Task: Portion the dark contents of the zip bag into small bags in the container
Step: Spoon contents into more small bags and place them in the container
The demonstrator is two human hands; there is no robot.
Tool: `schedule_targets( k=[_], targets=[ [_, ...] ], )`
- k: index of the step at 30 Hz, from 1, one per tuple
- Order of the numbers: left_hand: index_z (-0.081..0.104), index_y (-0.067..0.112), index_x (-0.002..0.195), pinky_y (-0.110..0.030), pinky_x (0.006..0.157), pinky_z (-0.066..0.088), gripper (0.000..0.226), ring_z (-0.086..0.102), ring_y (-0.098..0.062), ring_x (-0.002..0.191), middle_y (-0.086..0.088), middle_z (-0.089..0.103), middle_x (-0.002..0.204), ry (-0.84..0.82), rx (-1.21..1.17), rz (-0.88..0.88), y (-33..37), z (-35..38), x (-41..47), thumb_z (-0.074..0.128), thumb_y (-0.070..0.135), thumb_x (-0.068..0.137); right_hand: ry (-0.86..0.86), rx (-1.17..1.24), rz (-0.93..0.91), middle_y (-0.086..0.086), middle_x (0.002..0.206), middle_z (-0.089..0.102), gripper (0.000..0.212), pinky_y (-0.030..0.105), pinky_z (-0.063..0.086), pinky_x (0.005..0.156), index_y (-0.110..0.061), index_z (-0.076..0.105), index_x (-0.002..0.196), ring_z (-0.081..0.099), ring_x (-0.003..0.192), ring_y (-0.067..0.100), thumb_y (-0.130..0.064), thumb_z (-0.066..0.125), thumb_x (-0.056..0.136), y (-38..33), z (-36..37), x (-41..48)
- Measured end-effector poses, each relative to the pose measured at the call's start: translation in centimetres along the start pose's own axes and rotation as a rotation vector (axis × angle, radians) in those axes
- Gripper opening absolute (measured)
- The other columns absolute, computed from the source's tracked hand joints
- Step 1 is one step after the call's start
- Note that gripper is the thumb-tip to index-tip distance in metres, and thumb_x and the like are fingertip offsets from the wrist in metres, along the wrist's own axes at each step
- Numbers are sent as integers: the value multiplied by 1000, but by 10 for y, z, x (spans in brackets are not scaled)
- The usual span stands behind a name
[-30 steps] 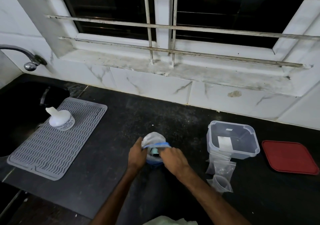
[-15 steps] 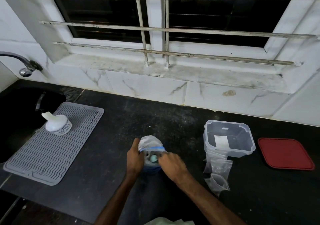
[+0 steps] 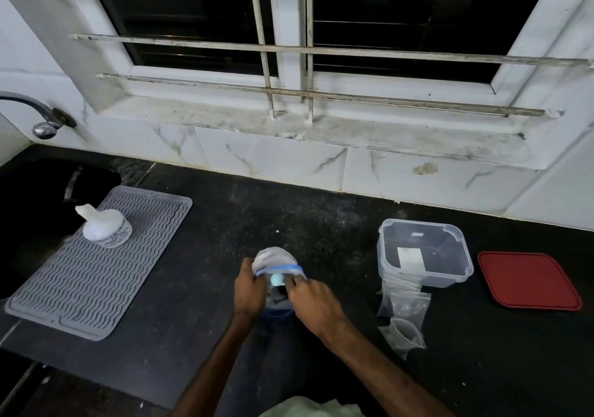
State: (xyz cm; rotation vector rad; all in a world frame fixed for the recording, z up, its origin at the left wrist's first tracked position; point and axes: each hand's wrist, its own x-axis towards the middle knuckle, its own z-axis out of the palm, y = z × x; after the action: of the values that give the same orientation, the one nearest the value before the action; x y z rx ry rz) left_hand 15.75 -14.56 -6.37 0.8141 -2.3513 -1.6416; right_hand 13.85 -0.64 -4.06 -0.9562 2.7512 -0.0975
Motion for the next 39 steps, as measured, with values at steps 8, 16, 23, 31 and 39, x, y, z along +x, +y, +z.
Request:
schedule_targets(
  k=[8,16,23,31,39],
  targets=[
    [44,9,113,-36,78,52,25,62,-25,97,-11,60,107,-69,-106,-175,-5,-3,8,56,4,92,-78,-20,-34,14,121,59,32,40,52,78,-8,50,129,64,99,30,-13,42,99,9,3,1],
    [43,10,116,-24,65,51,34,63,-16,90,-7,61,106,-138,-179,-193,-1,0,2,63,5,90,-73,17,-59,17,130,52,35,44,52,80,-8,46,134,61,103,33,-15,39,100,10,8,-3],
    [51,14,112,-28,77,52,31,64,-21,99,-1,64,105,-176,35,-77,-1,-7,7,55,-5,88,-61,-13,-19,16,125,55,37,42,50,83,-10,45,136,61,105,32,-15,41,100,18,-3,-7],
    [56,13,114,-34,84,54,24,63,-17,99,-2,65,108,-200,191,-62,6,-13,10,58,9,91,-116,-53,-20,18,127,53,36,42,51,81,-6,44,135,60,104,31,-17,42,100,7,11,1],
    [54,15,121,-37,87,52,29,62,-23,103,-7,64,115,-172,380,-11,15,-12,11,52,11,92,-86,-54,5,19,124,52,33,40,51,78,-4,45,132,61,103,31,-13,38,101,1,10,2]
  ],
)
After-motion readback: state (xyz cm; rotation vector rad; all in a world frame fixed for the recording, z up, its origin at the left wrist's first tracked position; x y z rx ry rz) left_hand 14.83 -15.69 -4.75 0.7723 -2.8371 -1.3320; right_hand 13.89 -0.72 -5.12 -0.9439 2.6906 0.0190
